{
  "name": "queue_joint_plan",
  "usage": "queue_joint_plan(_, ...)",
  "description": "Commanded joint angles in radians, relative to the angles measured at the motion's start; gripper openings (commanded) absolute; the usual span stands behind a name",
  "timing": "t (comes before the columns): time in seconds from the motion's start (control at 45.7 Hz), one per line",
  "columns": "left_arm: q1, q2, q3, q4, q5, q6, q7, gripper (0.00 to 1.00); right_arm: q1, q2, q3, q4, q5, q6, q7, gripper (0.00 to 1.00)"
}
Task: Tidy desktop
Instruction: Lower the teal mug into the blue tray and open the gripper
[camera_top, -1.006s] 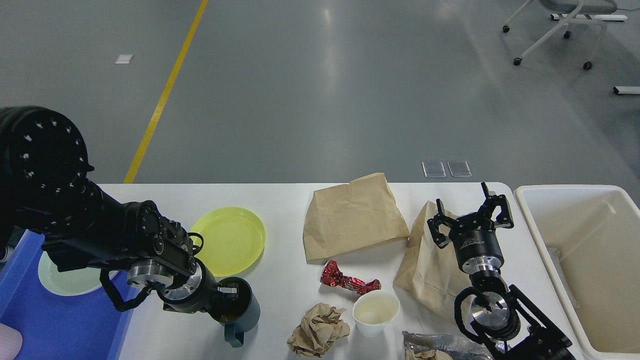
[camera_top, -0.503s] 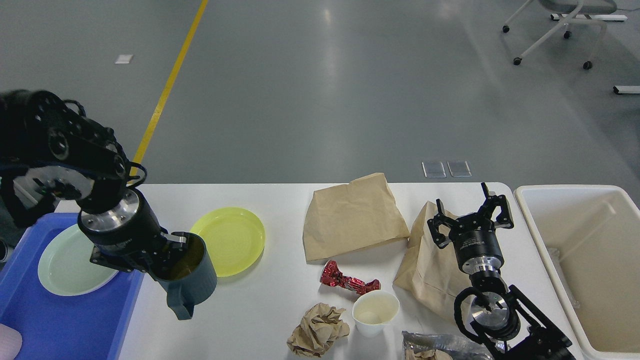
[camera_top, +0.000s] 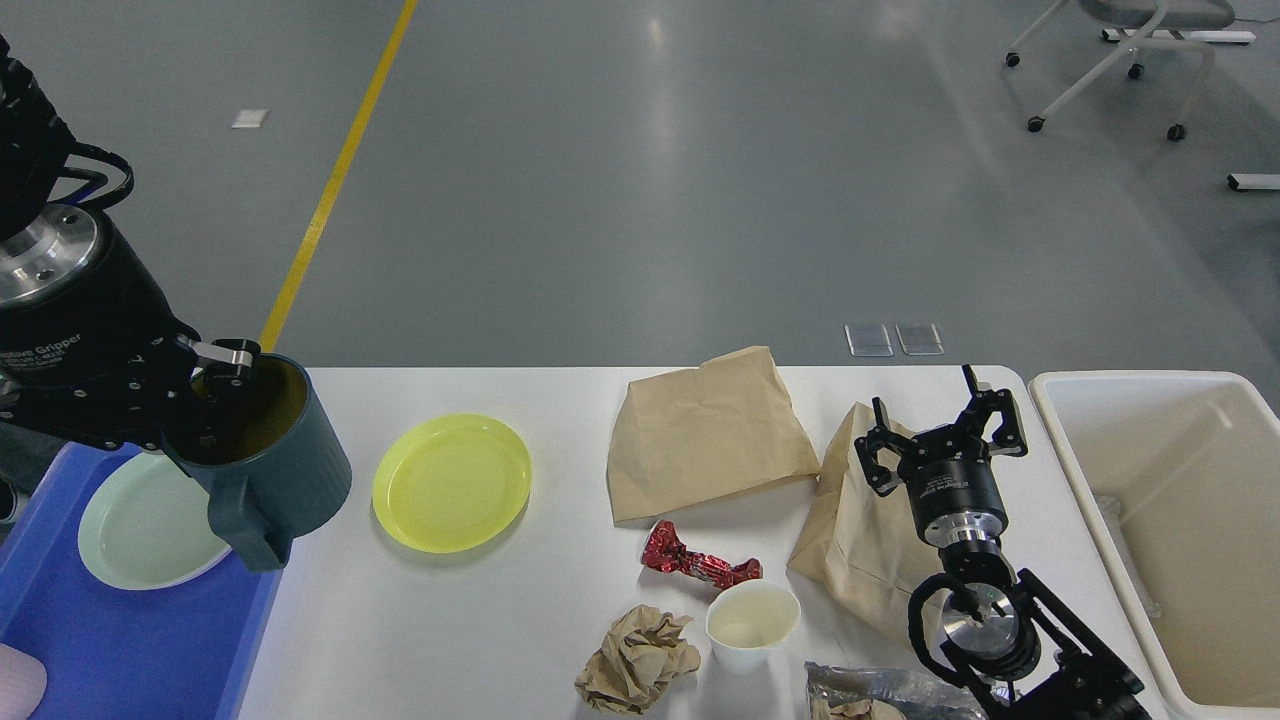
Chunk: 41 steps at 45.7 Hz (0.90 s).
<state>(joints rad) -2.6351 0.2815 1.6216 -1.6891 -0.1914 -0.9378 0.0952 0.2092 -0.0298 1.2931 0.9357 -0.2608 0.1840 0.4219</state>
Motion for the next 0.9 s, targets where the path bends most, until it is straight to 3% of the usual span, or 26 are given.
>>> queue_joint_plan(0.0, 0.014, -0.005, 0.000, 0.000, 0.001, 0.011, 0.000, 0.00, -0.001, -0.001, 0.000, 0.000, 0.000, 0.000, -0.002, 1.00)
queue_joint_plan(0.197, 0.122, 0.053, 0.003, 0.016, 0.033, 0.082, 0.003, 0.00, 0.001, -0.001, 0.000, 0.000, 0.000, 0.000, 0.000, 1.00)
queue_joint_plan(0.481, 0.409, 0.335, -0.017, 0.153, 0.266, 0.181, 0.000, 0.00, -0.001, -0.001, 0.000, 0.000, 0.000, 0.000, 0.000, 1.00)
queue_joint_plan(0.656, 0.651, 0.498, -0.144, 0.322, 0.394, 0.215, -0.015, 0.00, -0.001, -0.001, 0.000, 0.000, 0.000, 0.000, 0.000, 1.00)
queue_joint_plan(0.875, 0.947, 0.607, -0.321, 0.471, 0.512, 0.244, -0.078, 0.00, -0.001, -0.001, 0.000, 0.000, 0.000, 0.000, 0.000, 1.00)
